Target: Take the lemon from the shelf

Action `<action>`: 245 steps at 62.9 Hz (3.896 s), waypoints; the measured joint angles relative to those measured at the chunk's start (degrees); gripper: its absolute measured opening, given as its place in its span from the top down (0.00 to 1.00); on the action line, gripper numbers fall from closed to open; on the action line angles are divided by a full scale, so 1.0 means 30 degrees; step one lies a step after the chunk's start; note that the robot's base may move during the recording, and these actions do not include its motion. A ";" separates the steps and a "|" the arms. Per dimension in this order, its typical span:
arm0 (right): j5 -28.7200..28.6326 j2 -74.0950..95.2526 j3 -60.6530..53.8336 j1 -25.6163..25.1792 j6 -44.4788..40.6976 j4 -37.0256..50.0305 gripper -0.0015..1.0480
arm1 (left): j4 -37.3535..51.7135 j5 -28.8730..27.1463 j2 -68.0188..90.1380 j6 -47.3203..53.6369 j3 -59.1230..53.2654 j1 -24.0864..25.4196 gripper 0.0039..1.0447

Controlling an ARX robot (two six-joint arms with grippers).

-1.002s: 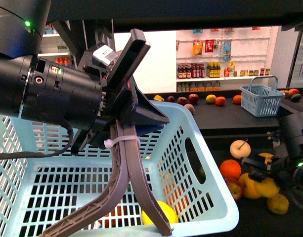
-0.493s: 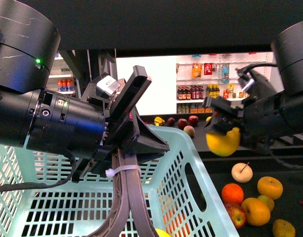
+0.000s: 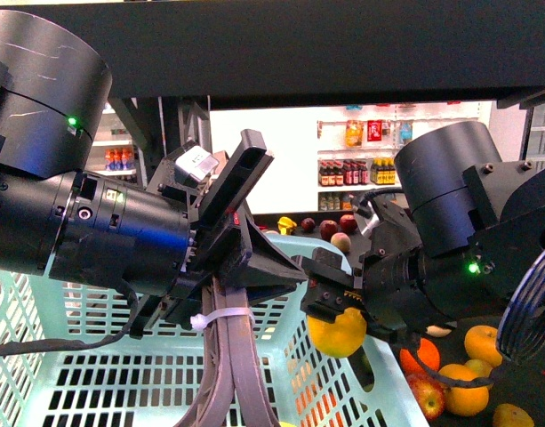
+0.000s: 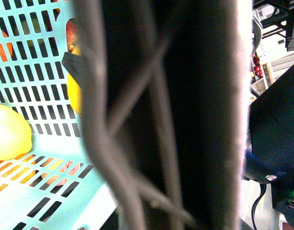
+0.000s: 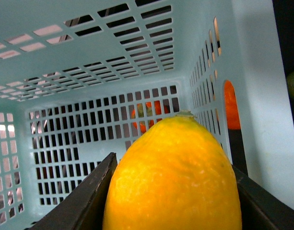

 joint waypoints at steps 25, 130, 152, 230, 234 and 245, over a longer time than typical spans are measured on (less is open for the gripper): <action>0.2820 -0.3067 -0.1362 -0.0787 -0.2885 0.0357 0.03 | 0.0000 -0.0066 0.0000 -0.0029 0.0000 0.0000 0.90; 0.2849 -3.6042 -2.1850 -0.6062 -0.8808 -0.4634 0.93 | 0.0000 0.0000 0.0000 -0.0029 0.0000 0.0000 0.90; 0.2841 -3.6130 -2.1850 -0.6062 -0.8816 -0.4605 0.83 | 0.0000 0.0000 0.0000 -0.0022 0.0000 0.0000 0.90; 0.2841 -3.6159 -2.1850 -0.6069 -0.8816 -0.4605 0.02 | 1.0091 -0.9908 0.1129 -1.3202 -0.0678 0.7810 0.90; 0.2834 -3.6159 -2.1850 -0.6062 -0.8816 -0.4605 0.02 | 1.0091 -1.0032 0.1450 -1.3435 -0.0364 0.8699 0.90; 0.2834 -3.6159 -2.1850 -0.6069 -0.8816 -0.4605 0.02 | 1.0018 -0.9588 0.1851 -1.3981 0.0423 1.0499 0.90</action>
